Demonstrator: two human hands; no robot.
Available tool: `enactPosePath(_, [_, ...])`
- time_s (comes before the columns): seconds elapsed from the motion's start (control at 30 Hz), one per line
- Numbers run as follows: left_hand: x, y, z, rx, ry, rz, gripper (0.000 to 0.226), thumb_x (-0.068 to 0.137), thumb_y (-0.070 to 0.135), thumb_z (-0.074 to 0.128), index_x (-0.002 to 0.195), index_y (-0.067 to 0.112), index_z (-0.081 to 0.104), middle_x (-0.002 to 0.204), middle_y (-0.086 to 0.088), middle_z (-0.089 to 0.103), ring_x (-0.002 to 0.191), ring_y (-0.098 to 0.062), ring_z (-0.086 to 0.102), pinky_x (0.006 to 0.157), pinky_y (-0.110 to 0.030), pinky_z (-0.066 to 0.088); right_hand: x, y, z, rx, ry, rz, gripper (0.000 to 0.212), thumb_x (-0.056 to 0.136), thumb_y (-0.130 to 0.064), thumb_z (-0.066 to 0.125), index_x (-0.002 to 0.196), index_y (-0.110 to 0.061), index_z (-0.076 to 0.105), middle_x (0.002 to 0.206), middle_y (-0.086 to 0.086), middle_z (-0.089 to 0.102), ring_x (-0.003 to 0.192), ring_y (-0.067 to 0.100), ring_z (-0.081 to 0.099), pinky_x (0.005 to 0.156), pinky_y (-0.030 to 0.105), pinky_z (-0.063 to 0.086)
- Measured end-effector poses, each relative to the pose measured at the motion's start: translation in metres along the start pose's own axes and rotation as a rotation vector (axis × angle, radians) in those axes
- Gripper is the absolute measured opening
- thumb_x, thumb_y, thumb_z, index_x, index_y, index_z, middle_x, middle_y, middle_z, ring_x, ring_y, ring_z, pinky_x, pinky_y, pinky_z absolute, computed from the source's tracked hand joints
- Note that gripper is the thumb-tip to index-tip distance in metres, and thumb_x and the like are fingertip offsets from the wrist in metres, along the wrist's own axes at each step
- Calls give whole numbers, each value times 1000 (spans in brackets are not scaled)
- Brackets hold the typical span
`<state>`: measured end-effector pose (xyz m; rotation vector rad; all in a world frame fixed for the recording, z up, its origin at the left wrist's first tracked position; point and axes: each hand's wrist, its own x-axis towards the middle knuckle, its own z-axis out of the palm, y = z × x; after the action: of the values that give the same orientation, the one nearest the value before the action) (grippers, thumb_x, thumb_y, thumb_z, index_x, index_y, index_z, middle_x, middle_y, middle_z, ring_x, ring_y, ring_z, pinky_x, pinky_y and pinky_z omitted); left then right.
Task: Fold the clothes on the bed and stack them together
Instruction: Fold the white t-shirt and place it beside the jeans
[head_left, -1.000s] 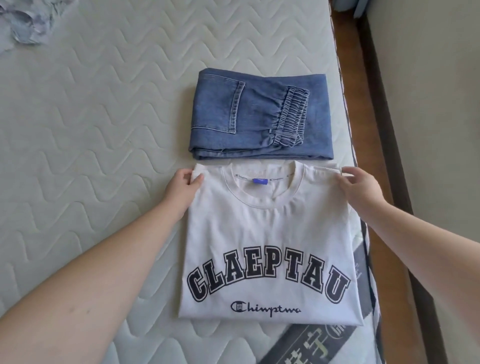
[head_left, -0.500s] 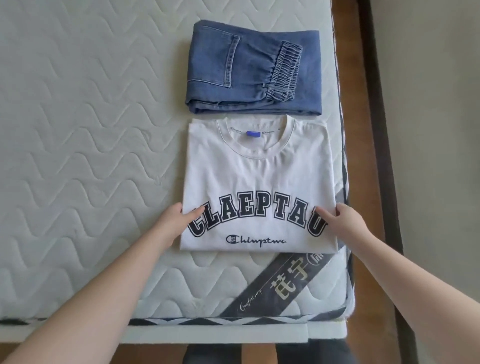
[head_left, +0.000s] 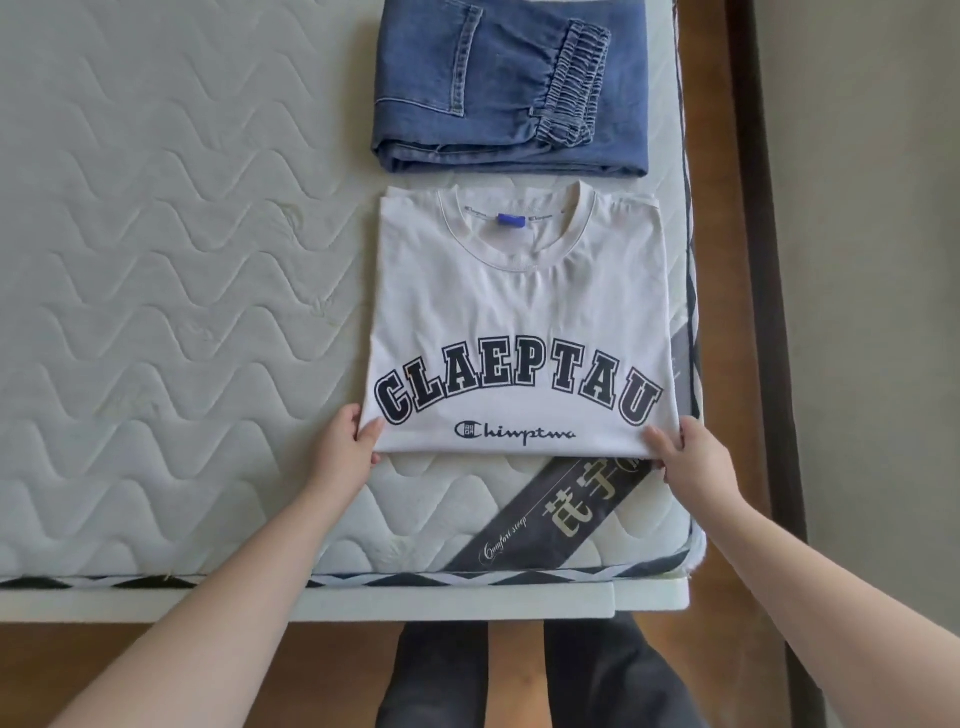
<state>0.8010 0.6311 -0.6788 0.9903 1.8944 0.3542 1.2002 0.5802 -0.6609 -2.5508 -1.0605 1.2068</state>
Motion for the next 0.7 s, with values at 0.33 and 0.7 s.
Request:
enactPosePath(0.33, [-27, 53, 68, 737, 293, 695, 51, 95, 28, 44, 142, 9, 50, 149, -11, 46, 140, -30, 41, 114, -48, 32, -24, -52, 54, -335, 352, -543, 52, 99, -30, 40, 148, -12, 37, 152, 7, 39, 142, 24, 30, 118, 38, 15])
enactPosePath(0.7, [7, 52, 119, 966, 146, 726, 66, 98, 39, 28, 157, 13, 18, 164, -8, 13, 151, -22, 14, 122, -46, 15, 5, -80, 113, -631, 213, -720, 63, 101, -46, 32, 155, -15, 23, 162, 3, 19, 150, 16, 15, 122, 38, 13])
